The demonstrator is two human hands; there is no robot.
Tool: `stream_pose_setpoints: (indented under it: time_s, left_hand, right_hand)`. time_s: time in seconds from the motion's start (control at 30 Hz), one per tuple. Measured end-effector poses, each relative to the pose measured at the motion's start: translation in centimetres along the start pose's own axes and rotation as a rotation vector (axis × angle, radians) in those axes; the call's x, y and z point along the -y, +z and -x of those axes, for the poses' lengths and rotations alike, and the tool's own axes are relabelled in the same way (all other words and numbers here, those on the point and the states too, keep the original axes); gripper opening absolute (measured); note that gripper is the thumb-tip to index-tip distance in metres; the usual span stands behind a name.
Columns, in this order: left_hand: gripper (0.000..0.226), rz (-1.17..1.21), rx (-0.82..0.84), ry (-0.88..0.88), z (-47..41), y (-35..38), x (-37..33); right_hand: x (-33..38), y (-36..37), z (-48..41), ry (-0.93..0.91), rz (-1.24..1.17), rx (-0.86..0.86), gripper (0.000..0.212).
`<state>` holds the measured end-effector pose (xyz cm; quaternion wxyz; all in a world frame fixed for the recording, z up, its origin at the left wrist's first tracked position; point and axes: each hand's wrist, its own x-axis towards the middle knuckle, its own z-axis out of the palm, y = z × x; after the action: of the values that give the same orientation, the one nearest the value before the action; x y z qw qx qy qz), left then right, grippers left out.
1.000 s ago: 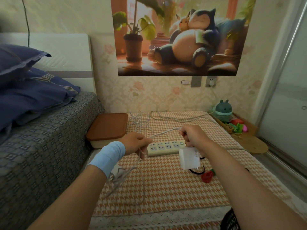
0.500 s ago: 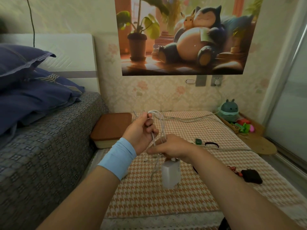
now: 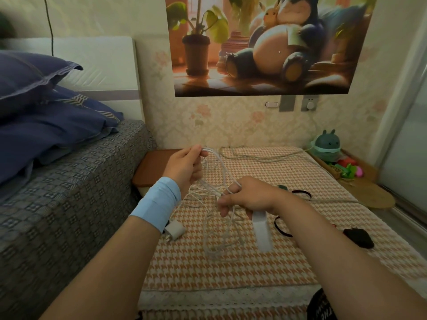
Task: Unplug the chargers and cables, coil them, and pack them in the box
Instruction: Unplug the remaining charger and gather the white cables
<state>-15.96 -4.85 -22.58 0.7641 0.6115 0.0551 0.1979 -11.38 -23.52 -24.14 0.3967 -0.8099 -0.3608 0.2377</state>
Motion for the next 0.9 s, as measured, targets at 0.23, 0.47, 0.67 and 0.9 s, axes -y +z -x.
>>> stream_pose_setpoints:
  time_s: [0.23, 0.47, 0.67, 0.9]
  left_hand:
    - [0.106, 0.415, 0.224, -0.310, 1.5, 0.2, 4.5]
    - [0.049, -0.407, 0.565, -0.167, 2.7, 0.9, 7.1]
    - [0.032, -0.593, 0.471, -0.163, 1.7, 1.3, 7.6]
    - [0.035, 0.443, 0.092, -0.355, -0.2, 0.3, 6.8]
  right_hand:
    - [-2.0, -1.1, -0.7, 0.129, -0.344, -0.268, 0.040]
    - [-2.8, -1.4, -1.3, 0.188, -0.669, -0.272, 0.021]
    - [-2.4, -1.1, -1.9, 0.215, -0.624, -0.281, 0.029]
    - [-3.2, -0.4, -2.4, 0.217, -0.160, -0.268, 0.060]
